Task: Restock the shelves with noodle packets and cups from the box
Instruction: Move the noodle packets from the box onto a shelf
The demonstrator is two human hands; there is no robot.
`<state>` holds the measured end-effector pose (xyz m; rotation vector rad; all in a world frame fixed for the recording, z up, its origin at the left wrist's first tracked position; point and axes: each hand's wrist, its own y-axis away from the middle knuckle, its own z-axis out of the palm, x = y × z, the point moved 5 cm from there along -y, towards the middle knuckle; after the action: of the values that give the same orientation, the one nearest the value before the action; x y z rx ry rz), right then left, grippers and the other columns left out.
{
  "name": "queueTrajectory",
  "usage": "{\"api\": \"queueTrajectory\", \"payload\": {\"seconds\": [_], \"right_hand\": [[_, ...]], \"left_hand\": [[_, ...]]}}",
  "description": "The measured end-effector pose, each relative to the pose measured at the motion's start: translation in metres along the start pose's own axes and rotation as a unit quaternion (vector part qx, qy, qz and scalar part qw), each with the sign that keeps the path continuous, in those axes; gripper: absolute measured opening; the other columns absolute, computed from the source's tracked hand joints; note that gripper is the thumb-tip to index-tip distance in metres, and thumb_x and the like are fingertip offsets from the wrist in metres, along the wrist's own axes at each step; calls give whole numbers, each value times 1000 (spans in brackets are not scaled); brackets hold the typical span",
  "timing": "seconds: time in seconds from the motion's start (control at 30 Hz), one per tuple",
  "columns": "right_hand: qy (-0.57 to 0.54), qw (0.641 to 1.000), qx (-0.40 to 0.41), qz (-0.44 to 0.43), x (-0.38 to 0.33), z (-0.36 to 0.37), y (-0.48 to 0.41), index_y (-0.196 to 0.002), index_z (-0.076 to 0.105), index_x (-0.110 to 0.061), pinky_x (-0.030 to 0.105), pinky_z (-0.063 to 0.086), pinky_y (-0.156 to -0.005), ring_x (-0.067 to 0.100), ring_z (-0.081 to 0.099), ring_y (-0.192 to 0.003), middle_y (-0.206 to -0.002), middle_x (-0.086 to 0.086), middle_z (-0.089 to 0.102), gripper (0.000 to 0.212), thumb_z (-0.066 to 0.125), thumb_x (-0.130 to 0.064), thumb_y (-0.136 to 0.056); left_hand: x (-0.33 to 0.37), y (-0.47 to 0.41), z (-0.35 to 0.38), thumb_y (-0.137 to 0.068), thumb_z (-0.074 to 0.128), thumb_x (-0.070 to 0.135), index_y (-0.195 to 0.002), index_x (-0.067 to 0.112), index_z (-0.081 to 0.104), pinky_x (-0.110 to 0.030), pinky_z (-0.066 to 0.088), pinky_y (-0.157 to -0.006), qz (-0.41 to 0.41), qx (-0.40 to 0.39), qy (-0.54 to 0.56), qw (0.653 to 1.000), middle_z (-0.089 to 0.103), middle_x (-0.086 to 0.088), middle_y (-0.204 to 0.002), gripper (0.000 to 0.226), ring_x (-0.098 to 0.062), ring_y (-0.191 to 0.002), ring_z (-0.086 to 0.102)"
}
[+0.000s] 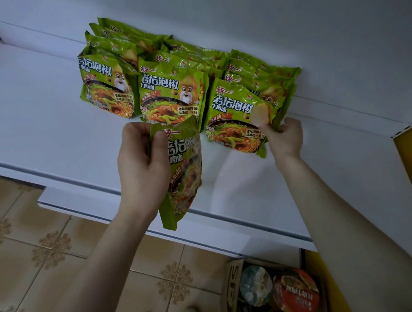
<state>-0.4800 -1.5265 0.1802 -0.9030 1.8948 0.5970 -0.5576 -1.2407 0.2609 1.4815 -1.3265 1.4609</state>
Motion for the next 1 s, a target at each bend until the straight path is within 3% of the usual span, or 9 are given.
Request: {"api": "queueTrajectory", "payload": {"seconds": [0.13,0.2,0.27,0.33,0.4,0.5,0.77,0.9,1.0], "right_hand": [[-86,993,36,-67,-20,-9,45,-100,59,-5,15,42,-75,15,54,-92,-91,-2,54,18,62,-17,-87],[-142,978,-150,-25,-31,12,62,-106,60,-12,24,48,-84,16,59,-99,-100,-2,61,23,63,-24,-87],[-138,924,-354,45,-37,31,80,-114,56,-17,34,49,-86,16,60,-105,-113,1,62,47,68,-40,-75],[-137,869,-469,82,-40,41,92,-119,55,-16,34,51,-87,16,62,-107,-114,-1,64,74,78,-51,-58],[-141,838,-522,74,-44,48,99,-111,59,-19,29,55,-81,12,64,-102,-105,-6,69,65,81,-44,-55],[-127,837,-530,44,-56,53,108,-105,58,-21,24,55,-72,11,64,-96,-100,-5,68,28,65,-16,-79],[-118,874,-471,1,-72,86,121,-100,60,-23,21,53,-67,7,65,-92,-102,-6,68,26,66,-12,-77],[-126,903,-411,-7,-83,114,125,-95,58,-24,15,51,-57,0,67,-79,-95,-10,67,20,62,-7,-85],[-144,927,-345,-20,-98,139,125,-97,58,-22,20,54,-62,7,66,-87,-97,-7,67,18,64,-11,-84]], "left_hand": [[0,-7,-3,-86,49,22,-82,24,45,-38,52,-71,-15,-36,59,997,56,-1,-80,7,-23,-80,61],[3,-9,-5,-87,50,14,-81,21,45,-25,52,-64,-15,-56,93,994,57,1,-76,11,-8,-71,61],[5,-12,-9,-86,50,12,-80,19,47,-21,51,-61,-20,-61,122,990,61,8,-70,10,-3,-66,61],[4,-15,-16,-87,51,11,-78,18,47,-21,52,-61,-31,-52,145,988,63,13,-64,12,-4,-65,62],[4,-19,-23,-83,52,15,-77,18,48,-24,53,-63,-33,-43,160,986,64,14,-64,8,-7,-67,63],[2,-24,-35,-81,51,17,-77,17,47,-26,54,-63,-41,-34,173,984,65,12,-66,6,-9,-68,65],[-20,-45,-75,-94,50,12,-88,20,50,-21,53,-68,-19,11,38,999,61,5,-83,10,-1,-74,62],[-63,-59,-106,-97,43,28,-122,15,50,-34,50,-82,-71,48,-84,993,63,-4,-109,29,-16,-94,61],[-95,-68,-116,-97,43,26,-134,6,41,-35,41,-94,-39,-35,-248,967,53,-13,-130,42,-26,-117,51]]}}
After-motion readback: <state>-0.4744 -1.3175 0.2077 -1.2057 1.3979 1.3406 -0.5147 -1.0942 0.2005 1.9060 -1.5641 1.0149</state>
